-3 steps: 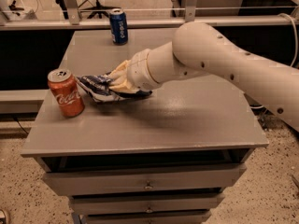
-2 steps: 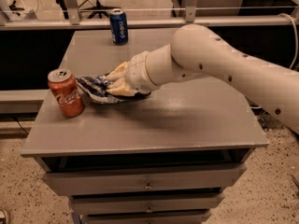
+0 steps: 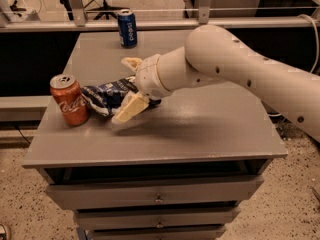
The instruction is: Move blue chip bag near coke can
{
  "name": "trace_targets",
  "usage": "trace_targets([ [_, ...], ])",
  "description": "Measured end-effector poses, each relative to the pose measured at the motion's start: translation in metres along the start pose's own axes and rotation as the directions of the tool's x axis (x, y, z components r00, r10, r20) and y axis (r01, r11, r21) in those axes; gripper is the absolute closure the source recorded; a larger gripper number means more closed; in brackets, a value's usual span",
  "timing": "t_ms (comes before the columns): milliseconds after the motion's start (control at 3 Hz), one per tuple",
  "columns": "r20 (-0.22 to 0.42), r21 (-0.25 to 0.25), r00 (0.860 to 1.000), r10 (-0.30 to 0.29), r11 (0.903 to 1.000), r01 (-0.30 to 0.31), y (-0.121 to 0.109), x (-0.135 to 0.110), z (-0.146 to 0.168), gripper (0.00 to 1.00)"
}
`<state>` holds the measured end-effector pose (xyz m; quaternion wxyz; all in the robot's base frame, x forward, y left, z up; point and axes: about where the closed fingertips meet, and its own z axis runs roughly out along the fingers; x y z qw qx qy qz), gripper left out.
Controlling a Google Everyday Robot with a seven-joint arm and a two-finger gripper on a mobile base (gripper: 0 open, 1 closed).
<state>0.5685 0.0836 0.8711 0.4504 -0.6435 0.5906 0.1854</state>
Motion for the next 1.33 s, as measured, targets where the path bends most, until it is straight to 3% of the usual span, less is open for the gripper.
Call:
trace_targets([
  [333, 0.031, 0.024, 0.999, 0.033, 0.9991, -0.034, -0.020, 0.003, -0.026, 0.00],
  [667, 0.065, 0.069, 0.994, 0.082, 0.9938, -0.087, -0.069, 0.037, -0.092, 0.00],
  [1000, 0.048, 0.156, 0.997, 0.067, 0.9849, -0.074, -0.109, 0.054, -0.160, 0.00],
  [1333, 0.054, 0.179, 0.997, 0.053, 0.9819, -0.062, -0.118, 0.047, -0.171, 0.00],
])
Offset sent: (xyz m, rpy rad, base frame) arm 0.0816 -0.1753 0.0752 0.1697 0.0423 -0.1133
